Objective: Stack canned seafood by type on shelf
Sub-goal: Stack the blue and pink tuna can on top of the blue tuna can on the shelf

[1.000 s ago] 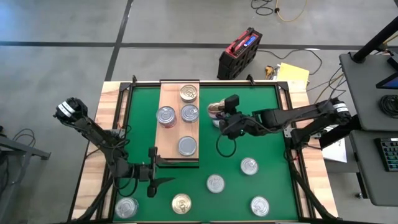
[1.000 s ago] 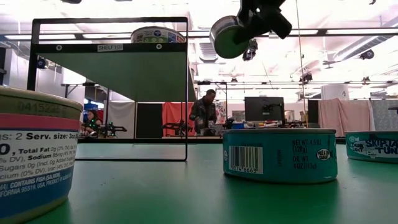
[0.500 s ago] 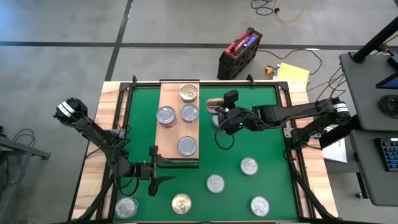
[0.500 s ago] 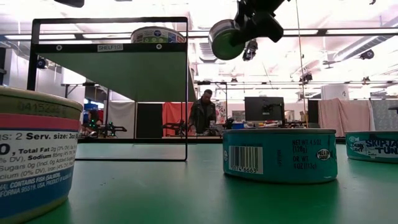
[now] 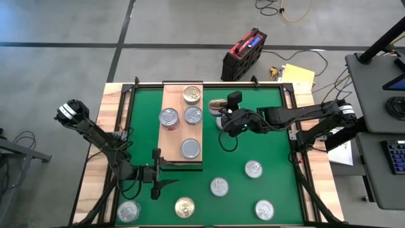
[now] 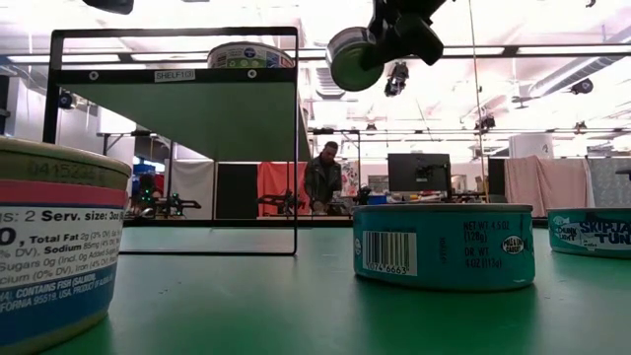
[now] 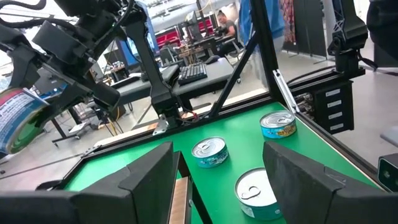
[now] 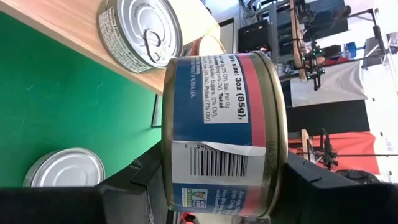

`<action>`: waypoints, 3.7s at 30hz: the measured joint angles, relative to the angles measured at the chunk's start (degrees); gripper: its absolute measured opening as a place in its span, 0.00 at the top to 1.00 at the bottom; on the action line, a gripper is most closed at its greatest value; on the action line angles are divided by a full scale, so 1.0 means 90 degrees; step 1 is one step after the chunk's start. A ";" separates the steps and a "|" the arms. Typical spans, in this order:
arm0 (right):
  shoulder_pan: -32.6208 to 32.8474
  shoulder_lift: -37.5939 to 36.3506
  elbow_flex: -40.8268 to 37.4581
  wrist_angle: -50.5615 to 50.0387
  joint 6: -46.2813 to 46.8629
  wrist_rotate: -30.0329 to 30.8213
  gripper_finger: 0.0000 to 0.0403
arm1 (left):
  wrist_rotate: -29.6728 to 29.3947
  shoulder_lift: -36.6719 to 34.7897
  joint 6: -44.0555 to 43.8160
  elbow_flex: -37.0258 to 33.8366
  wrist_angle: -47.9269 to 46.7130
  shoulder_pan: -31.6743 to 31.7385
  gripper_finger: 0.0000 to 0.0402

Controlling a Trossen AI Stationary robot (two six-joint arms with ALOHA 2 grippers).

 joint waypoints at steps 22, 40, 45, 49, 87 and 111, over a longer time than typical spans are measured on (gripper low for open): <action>-0.0022 0.0002 -0.0007 0.0127 -0.0819 0.0013 0.55 | 0.0002 0.0000 -0.0053 0.0000 -0.0010 0.0000 0.42; -0.0965 0.0273 -0.0063 0.1957 -0.2171 -0.1324 0.55 | -0.0005 0.0002 -0.0160 0.0033 -0.0003 0.0017 0.42; -0.1110 0.0495 -0.0064 0.1950 -0.2176 -0.1337 0.55 | -0.0007 0.0002 -0.0163 0.0041 0.0005 0.0017 0.42; -0.1158 0.0576 -0.0068 0.1953 -0.2205 -0.1340 0.55 | -0.0010 0.0002 -0.0163 0.0041 0.0005 0.0017 0.42; -0.1418 0.0631 -0.0070 0.2789 -0.2816 -0.2209 0.55 | -0.0017 0.0002 0.0108 0.0120 -0.0008 0.0017 0.42; -0.2013 0.1668 0.0296 0.3620 -0.3738 -0.2817 0.55 | -0.1005 0.0000 0.0316 0.0476 -0.0125 -0.0007 0.42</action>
